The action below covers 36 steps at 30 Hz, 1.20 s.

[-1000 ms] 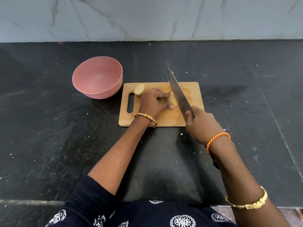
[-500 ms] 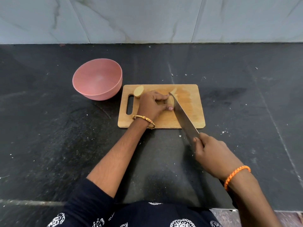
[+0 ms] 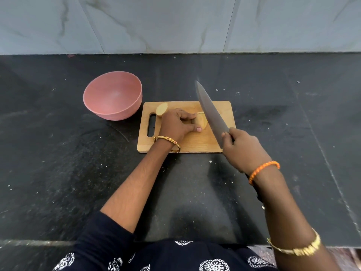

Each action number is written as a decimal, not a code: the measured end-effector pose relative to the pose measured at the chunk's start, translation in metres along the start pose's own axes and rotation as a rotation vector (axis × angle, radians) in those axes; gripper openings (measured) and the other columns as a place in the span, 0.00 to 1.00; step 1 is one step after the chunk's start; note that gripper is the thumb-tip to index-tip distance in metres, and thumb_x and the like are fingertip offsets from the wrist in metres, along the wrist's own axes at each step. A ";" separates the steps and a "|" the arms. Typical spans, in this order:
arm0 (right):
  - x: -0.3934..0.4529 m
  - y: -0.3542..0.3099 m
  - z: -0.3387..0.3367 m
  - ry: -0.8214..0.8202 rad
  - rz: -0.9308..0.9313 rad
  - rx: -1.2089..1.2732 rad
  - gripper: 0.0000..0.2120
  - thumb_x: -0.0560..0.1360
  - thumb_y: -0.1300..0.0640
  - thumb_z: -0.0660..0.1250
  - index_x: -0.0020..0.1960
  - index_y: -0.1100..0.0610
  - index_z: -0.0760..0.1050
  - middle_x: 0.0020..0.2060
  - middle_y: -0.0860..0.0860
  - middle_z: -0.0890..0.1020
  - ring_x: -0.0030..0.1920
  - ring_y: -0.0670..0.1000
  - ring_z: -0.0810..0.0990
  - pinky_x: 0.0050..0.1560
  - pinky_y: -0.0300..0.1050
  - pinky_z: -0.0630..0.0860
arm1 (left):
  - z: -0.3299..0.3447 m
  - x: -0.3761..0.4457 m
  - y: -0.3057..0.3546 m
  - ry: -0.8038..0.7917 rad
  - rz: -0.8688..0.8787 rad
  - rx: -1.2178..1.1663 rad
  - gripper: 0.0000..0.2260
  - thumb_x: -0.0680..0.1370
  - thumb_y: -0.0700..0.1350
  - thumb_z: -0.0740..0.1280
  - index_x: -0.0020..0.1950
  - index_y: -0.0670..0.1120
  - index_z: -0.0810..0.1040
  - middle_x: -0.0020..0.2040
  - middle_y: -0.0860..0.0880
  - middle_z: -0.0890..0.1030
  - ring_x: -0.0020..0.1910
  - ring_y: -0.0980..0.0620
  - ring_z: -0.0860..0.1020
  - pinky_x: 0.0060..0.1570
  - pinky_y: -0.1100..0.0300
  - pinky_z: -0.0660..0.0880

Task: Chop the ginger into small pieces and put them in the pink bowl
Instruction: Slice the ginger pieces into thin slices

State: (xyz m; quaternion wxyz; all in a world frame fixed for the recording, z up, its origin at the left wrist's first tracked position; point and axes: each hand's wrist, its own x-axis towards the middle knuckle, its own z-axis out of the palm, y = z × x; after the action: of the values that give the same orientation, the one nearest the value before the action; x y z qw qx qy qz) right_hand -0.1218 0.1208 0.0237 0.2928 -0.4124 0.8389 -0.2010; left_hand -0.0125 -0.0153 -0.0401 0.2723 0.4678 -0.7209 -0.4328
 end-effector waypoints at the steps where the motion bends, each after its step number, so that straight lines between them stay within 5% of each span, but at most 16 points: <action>1: 0.006 -0.002 0.005 0.010 0.000 0.005 0.15 0.80 0.52 0.53 0.35 0.52 0.64 0.40 0.58 0.75 0.36 0.57 0.75 0.40 0.47 0.72 | 0.000 0.000 0.000 -0.001 0.004 0.008 0.21 0.60 0.41 0.79 0.52 0.41 0.82 0.48 0.49 0.82 0.45 0.57 0.76 0.40 0.77 0.72; 10: 0.029 -0.013 0.018 0.027 -0.002 -0.013 0.14 0.81 0.53 0.52 0.54 0.59 0.73 0.42 0.56 0.74 0.44 0.58 0.75 0.46 0.48 0.74 | 0.001 0.000 -0.003 0.012 0.031 0.006 0.21 0.60 0.42 0.80 0.51 0.40 0.82 0.48 0.47 0.82 0.44 0.56 0.77 0.41 0.76 0.72; 21: 0.029 -0.021 0.020 -0.028 -0.014 -0.073 0.16 0.82 0.55 0.51 0.64 0.61 0.69 0.46 0.58 0.72 0.43 0.54 0.72 0.46 0.48 0.75 | 0.004 0.000 -0.005 0.022 0.040 -0.022 0.21 0.60 0.40 0.79 0.52 0.39 0.82 0.46 0.50 0.81 0.43 0.57 0.76 0.41 0.76 0.71; 27: 0.016 -0.009 0.029 -0.055 0.021 -0.114 0.15 0.82 0.55 0.52 0.60 0.62 0.70 0.51 0.61 0.76 0.44 0.55 0.69 0.45 0.45 0.68 | 0.005 -0.002 -0.006 0.044 0.047 -0.049 0.21 0.60 0.40 0.79 0.51 0.38 0.82 0.47 0.46 0.82 0.44 0.56 0.76 0.42 0.76 0.71; 36: -0.016 0.011 0.033 -0.089 0.077 -0.141 0.12 0.82 0.52 0.52 0.55 0.58 0.70 0.49 0.60 0.75 0.44 0.58 0.74 0.48 0.49 0.73 | 0.002 -0.002 -0.003 0.008 0.041 -0.018 0.22 0.61 0.40 0.79 0.53 0.39 0.81 0.48 0.49 0.81 0.40 0.64 0.73 0.40 0.81 0.69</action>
State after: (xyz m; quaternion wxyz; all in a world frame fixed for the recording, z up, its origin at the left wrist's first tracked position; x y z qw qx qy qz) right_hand -0.0989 0.1375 -0.0021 0.3075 -0.4078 0.8524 -0.1118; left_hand -0.0117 -0.0132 -0.0435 0.2882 0.4521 -0.7255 -0.4315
